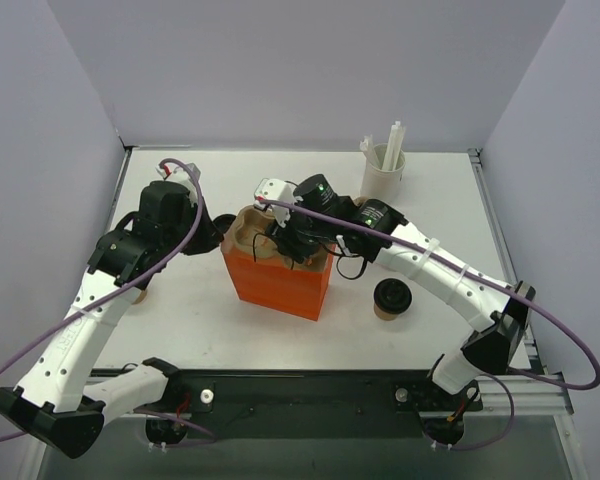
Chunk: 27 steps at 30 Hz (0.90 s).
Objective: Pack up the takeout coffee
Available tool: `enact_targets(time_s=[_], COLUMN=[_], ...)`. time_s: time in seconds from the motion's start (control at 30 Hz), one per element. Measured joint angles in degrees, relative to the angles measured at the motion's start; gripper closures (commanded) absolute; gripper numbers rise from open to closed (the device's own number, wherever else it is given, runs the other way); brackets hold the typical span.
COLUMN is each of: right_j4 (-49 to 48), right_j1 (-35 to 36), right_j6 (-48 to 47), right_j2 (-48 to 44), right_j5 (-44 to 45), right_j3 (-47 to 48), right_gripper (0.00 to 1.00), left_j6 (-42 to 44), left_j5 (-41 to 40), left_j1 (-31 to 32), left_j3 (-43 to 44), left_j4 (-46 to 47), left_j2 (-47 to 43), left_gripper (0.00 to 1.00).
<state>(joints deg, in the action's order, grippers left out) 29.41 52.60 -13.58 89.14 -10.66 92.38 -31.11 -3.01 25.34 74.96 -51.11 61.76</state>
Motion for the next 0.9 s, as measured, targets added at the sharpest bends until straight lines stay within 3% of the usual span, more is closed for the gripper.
enact_targets(time_s=[0.5, 0.9], right_j4=[5.07, 6.51], right_j1=[1.42, 1.51], right_j6=[0.04, 0.0], right_j2=[5.77, 10.69], right_j5=[6.58, 8.33], right_j3=[1.86, 1.95], right_gripper=[0.82, 0.8], left_j6=[-2.05, -1.18], left_j5=[4.11, -3.48], left_j1=[0.0, 0.0], left_j3=[0.0, 0.09], left_j4=[0.81, -1.36], left_j2=[-0.07, -0.48], left_gripper=[0.99, 0.84])
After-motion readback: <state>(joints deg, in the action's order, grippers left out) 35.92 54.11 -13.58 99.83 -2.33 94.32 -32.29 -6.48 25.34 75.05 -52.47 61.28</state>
